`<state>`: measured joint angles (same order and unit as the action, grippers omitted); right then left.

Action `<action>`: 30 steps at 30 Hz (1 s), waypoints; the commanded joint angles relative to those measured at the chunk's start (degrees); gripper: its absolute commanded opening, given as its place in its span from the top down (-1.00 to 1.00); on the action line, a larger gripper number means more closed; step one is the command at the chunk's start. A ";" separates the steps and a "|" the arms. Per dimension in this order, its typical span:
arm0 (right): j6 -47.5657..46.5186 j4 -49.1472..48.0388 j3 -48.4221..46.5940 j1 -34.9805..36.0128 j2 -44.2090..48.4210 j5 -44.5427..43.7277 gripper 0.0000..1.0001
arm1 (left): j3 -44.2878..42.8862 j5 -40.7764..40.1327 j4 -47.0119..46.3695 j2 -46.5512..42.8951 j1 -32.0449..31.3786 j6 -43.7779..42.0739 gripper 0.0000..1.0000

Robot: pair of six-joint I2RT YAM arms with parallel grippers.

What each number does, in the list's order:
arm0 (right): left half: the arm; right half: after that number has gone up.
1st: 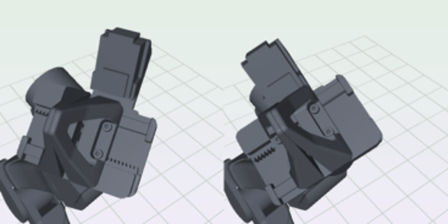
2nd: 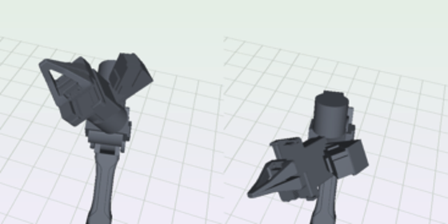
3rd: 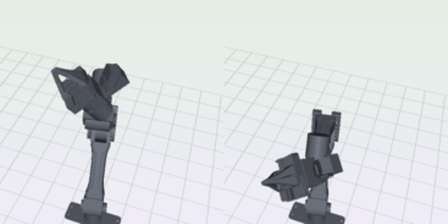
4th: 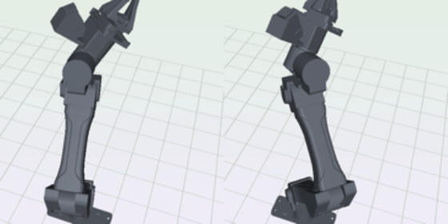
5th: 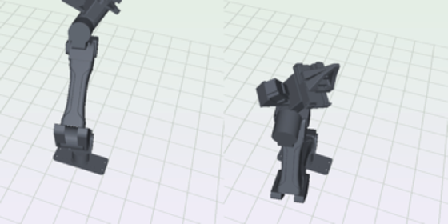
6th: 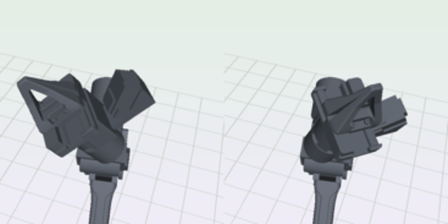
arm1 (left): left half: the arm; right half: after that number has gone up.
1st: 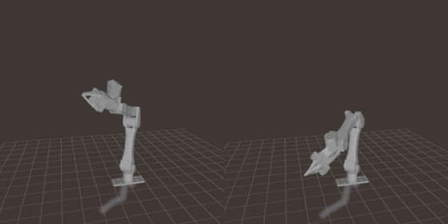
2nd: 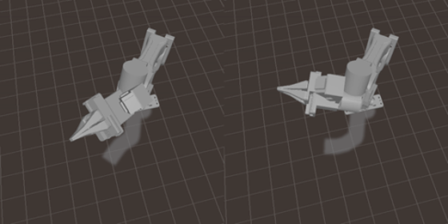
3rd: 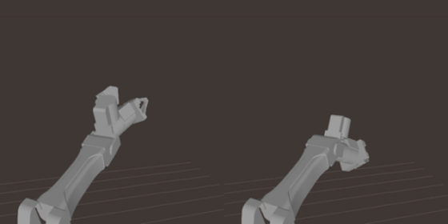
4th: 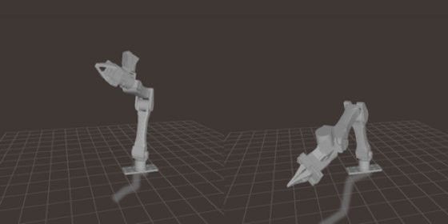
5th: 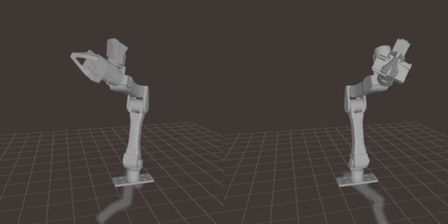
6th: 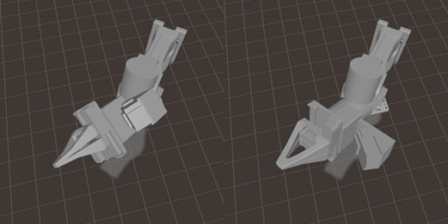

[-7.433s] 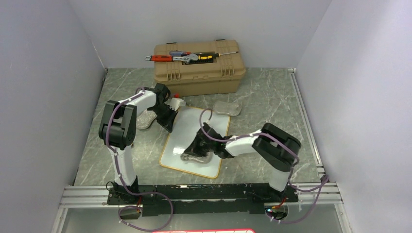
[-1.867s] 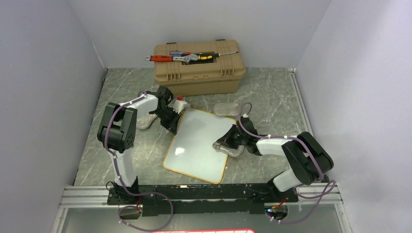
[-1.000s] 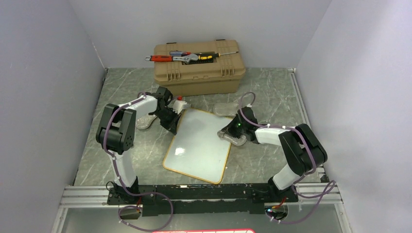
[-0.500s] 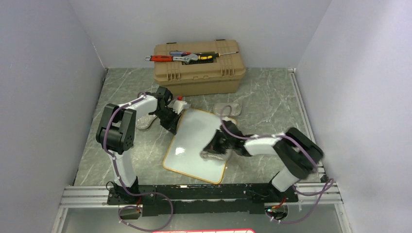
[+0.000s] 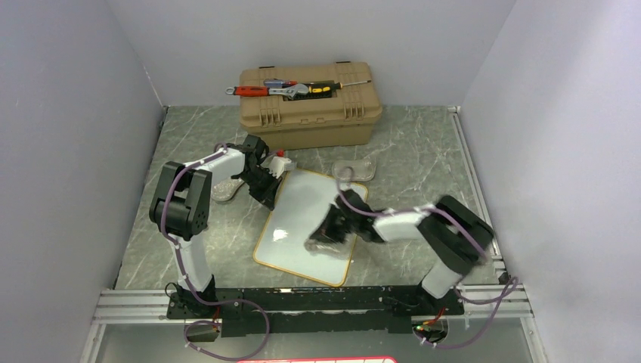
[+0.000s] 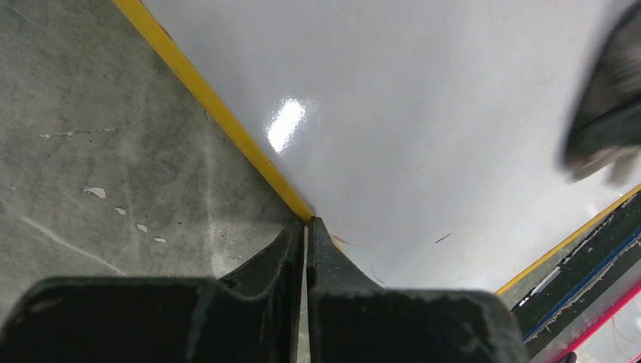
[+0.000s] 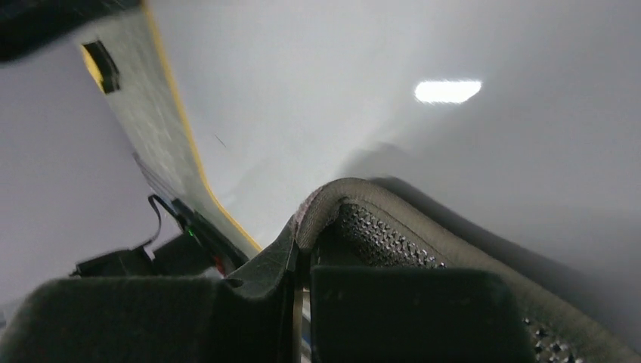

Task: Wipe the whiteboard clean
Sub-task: Erase the whiteboard at the center of the board.

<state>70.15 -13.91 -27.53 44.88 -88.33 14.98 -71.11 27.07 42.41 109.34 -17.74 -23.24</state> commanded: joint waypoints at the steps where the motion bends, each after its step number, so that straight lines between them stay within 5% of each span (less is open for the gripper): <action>1: -9.71 8.80 -18.80 0.49 -19.32 -6.97 1.00 | 2.24 -5.47 1.01 3.03 -0.72 -3.11 0.82; 6: -15.32 19.43 -41.76 -4.52 -32.37 -7.91 1.00 | 2.22 -5.70 1.32 2.89 -0.63 -3.42 0.82; 13: -15.68 14.44 -28.90 -18.62 -24.71 -8.05 1.00 | 2.76 -5.67 0.77 2.92 -0.54 -3.73 0.82; 24: -11.77 12.85 -44.78 -7.05 -38.95 -3.57 1.00 | 1.63 -6.01 1.29 3.64 -0.46 -3.65 0.82; 30: -11.63 9.58 -31.00 -7.17 -29.53 -4.29 1.00 | 1.43 -6.30 1.11 2.82 -0.21 -3.23 0.82</action>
<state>60.29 -13.67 -70.15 38.02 -121.80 13.17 -71.33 27.09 42.89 109.36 -17.74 -24.25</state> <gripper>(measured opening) 0.045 0.092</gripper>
